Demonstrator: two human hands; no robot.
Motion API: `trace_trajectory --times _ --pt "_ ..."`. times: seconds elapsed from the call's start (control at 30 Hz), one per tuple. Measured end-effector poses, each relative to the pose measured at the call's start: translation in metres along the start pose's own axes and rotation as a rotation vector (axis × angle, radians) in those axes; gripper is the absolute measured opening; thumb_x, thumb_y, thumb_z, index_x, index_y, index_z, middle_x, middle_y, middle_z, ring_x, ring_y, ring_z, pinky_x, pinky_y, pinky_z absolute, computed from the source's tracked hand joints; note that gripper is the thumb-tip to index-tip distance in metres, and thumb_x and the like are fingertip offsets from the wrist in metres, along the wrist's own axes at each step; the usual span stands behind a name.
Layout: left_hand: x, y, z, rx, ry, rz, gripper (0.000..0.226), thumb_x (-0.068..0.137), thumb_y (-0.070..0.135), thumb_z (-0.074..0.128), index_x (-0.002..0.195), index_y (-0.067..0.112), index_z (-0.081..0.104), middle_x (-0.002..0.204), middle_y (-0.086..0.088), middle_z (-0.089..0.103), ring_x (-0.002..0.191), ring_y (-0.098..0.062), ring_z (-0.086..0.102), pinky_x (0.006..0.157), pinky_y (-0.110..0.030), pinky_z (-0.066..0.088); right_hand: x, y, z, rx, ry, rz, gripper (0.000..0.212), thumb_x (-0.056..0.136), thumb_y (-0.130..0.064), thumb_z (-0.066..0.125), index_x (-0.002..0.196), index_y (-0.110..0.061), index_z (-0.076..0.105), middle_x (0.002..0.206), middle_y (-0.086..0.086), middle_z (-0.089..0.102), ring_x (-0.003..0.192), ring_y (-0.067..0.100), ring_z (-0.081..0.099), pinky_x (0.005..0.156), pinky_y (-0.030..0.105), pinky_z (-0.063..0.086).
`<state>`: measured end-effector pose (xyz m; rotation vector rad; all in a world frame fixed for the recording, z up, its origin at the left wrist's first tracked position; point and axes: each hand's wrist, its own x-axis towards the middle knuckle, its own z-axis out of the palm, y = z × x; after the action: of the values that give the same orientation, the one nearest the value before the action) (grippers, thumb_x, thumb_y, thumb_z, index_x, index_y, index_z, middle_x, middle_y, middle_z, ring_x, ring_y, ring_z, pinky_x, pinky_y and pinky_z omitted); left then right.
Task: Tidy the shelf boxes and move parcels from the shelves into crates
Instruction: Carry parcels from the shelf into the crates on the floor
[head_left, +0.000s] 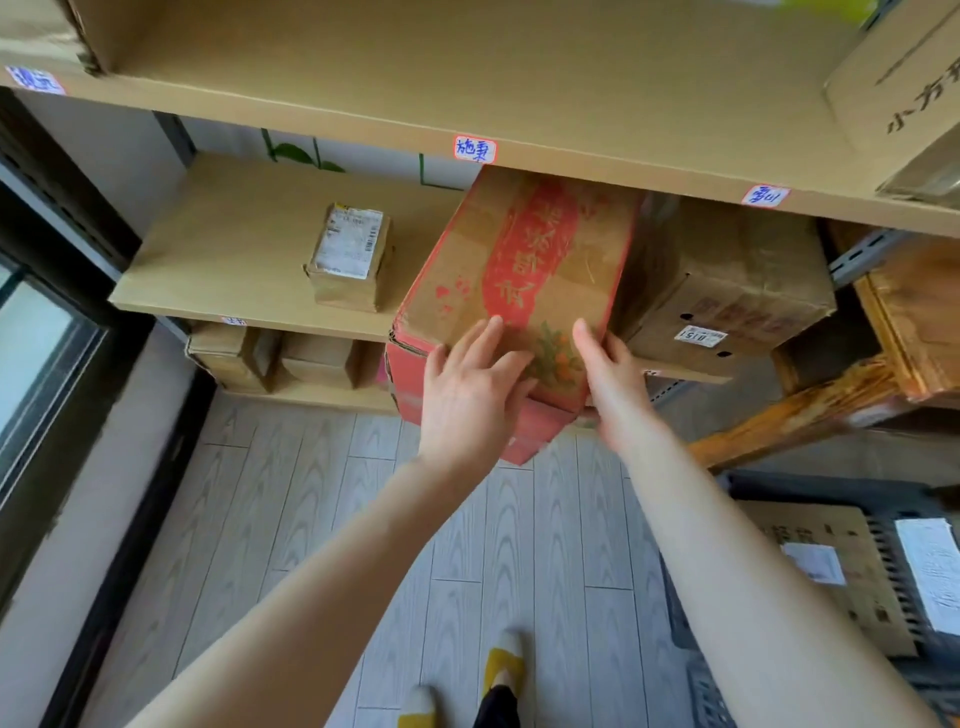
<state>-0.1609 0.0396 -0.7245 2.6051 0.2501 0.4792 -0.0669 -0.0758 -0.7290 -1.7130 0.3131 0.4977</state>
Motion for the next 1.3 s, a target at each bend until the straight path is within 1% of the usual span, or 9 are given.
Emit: trace_trajectory --times 0.17,0.3,0.47,0.63,0.77,0.9,1.03,1.2,1.3 --pt "0.023 -0.05 -0.017 -0.263 0.047 -0.518 0.045 0.084 0.034 0.064 0.119 0.01 0.052 0.118 -0.014 0.058 0.109 -0.031 0.053 0.086 -0.028 0.039 0.001 0.014 -0.002 0.128 -0.029 -0.059 0.046 0.09 -0.041 0.053 0.132 -0.023 0.046 0.127 0.001 0.059 0.113 0.02 0.057 0.1 0.045 0.045" --pt "0.006 -0.041 -0.019 -0.498 0.156 -0.465 0.019 0.09 0.03 0.054 0.094 0.015 0.066 0.08 0.004 0.063 0.074 -0.009 0.053 0.062 -0.009 0.038 0.0 0.03 -0.02 0.252 -0.033 -0.014 0.036 0.09 -0.039 0.053 0.125 -0.029 0.052 0.126 0.0 0.06 0.113 0.02 0.058 0.096 0.044 0.048" --pt "-0.009 -0.02 -0.011 -0.623 0.168 -0.198 0.024 0.088 0.017 0.054 0.105 0.007 0.069 0.095 0.006 0.067 0.087 -0.001 0.058 0.077 -0.012 0.045 0.011 0.051 -0.057 0.377 -0.027 0.139 0.046 0.09 -0.046 0.049 0.131 -0.025 0.049 0.126 0.002 0.061 0.11 0.02 0.061 0.085 0.038 0.052" --pt "0.01 -0.037 0.018 -0.583 0.02 -0.585 0.045 0.083 0.032 0.065 0.124 0.014 0.055 0.125 -0.001 0.058 0.117 -0.015 0.052 0.093 -0.021 0.037 0.026 0.063 -0.078 0.23 0.12 0.157 0.048 0.091 -0.052 0.042 0.131 -0.026 0.049 0.125 0.001 0.059 0.104 0.019 0.061 0.075 0.032 0.051" --pt "0.025 -0.072 0.036 -0.677 -0.103 -0.842 0.048 0.078 0.053 0.062 0.108 0.016 0.052 0.101 0.004 0.055 0.096 -0.019 0.057 0.072 -0.023 0.039 0.041 0.065 -0.091 0.17 0.135 0.07 0.04 0.094 -0.043 0.042 0.131 -0.03 0.049 0.129 -0.001 0.057 0.111 0.017 0.057 0.09 0.036 0.048" --pt "0.037 -0.097 0.053 -0.742 -0.205 -1.103 0.067 0.079 0.061 0.055 0.114 0.003 0.054 0.105 -0.005 0.055 0.092 -0.019 0.05 0.079 -0.027 0.037 0.048 0.066 -0.097 0.154 0.172 -0.015 0.036 0.097 -0.03 0.042 0.132 -0.034 0.048 0.129 -0.009 0.054 0.11 0.008 0.054 0.092 0.03 0.045" --pt "0.029 -0.099 0.064 -0.758 -0.079 -1.154 0.066 0.073 0.067 0.056 0.099 0.007 0.059 0.095 -0.004 0.061 0.087 -0.021 0.058 0.082 -0.031 0.045 0.05 0.069 -0.086 0.133 0.232 -0.072 0.035 0.096 -0.026 0.044 0.129 -0.03 0.053 0.122 -0.009 0.056 0.099 0.0 0.055 0.078 0.019 0.044" --pt "0.012 -0.109 0.045 -0.535 0.087 -1.132 0.067 0.067 0.071 0.057 0.087 0.007 0.056 0.096 -0.014 0.066 0.09 -0.03 0.061 0.072 -0.034 0.044 0.054 0.084 -0.056 -0.044 0.141 -0.082 0.035 0.097 -0.02 0.039 0.127 -0.014 0.054 0.129 0.004 0.057 0.117 0.02 0.053 0.103 0.036 0.04" --pt "0.01 -0.11 0.038 -0.447 0.089 -1.074 0.066 0.069 0.064 0.063 0.096 0.005 0.052 0.103 -0.014 0.064 0.097 -0.03 0.06 0.073 -0.031 0.041 0.048 0.076 -0.033 -0.029 0.055 0.16 0.038 0.091 -0.05 0.042 0.106 -0.022 0.064 0.107 -0.004 0.065 0.097 0.017 0.059 0.098 0.038 0.04"
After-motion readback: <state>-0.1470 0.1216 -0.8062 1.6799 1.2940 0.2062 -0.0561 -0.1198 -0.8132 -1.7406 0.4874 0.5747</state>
